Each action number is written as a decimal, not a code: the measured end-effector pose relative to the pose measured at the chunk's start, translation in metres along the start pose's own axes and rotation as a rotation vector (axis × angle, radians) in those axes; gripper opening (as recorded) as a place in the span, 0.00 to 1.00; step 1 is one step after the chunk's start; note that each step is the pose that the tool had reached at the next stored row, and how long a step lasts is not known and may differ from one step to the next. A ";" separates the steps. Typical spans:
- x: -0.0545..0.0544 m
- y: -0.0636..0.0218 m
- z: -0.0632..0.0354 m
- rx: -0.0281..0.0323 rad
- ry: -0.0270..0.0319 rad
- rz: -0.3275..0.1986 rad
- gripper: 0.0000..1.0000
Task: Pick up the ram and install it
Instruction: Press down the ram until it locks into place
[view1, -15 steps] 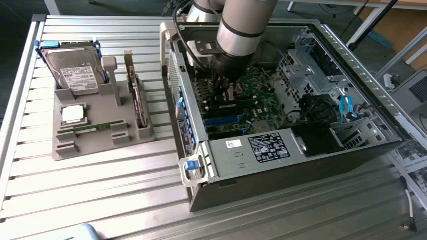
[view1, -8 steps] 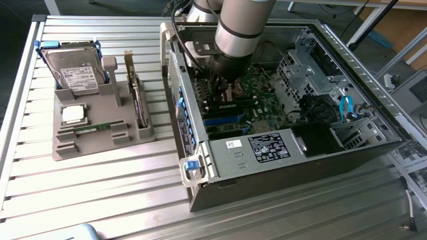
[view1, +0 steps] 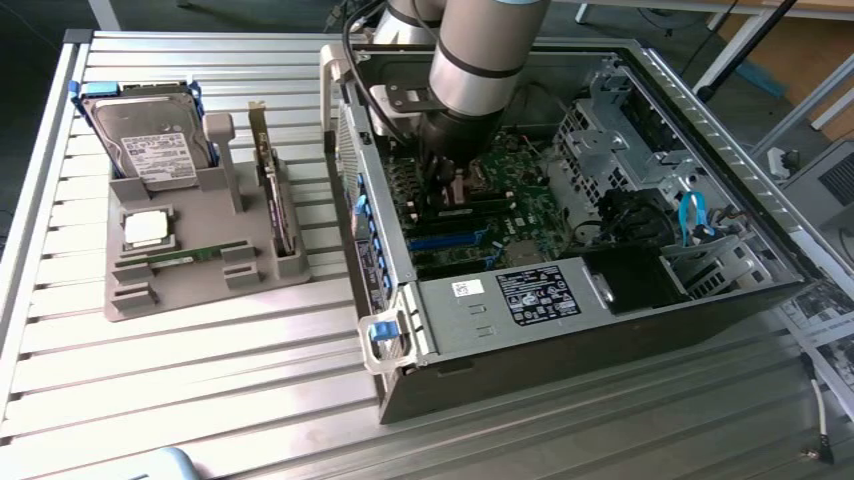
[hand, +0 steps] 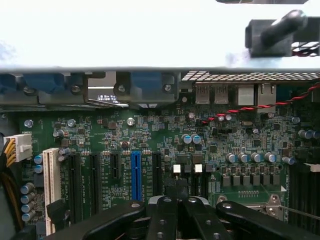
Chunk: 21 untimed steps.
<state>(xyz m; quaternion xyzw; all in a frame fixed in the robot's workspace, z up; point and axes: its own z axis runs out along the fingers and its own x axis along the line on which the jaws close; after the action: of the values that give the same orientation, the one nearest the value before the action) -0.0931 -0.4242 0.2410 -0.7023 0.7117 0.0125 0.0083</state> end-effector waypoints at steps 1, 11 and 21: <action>0.000 0.0000 0.0000 -0.0001 0.0004 0.000 0.11; -0.003 0.0001 0.0002 0.0000 0.0006 0.000 0.11; -0.004 0.0002 0.0021 -0.0001 0.0006 0.000 0.11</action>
<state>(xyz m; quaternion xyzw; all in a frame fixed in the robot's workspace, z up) -0.0933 -0.4202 0.2390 -0.7023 0.7117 0.0123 0.0081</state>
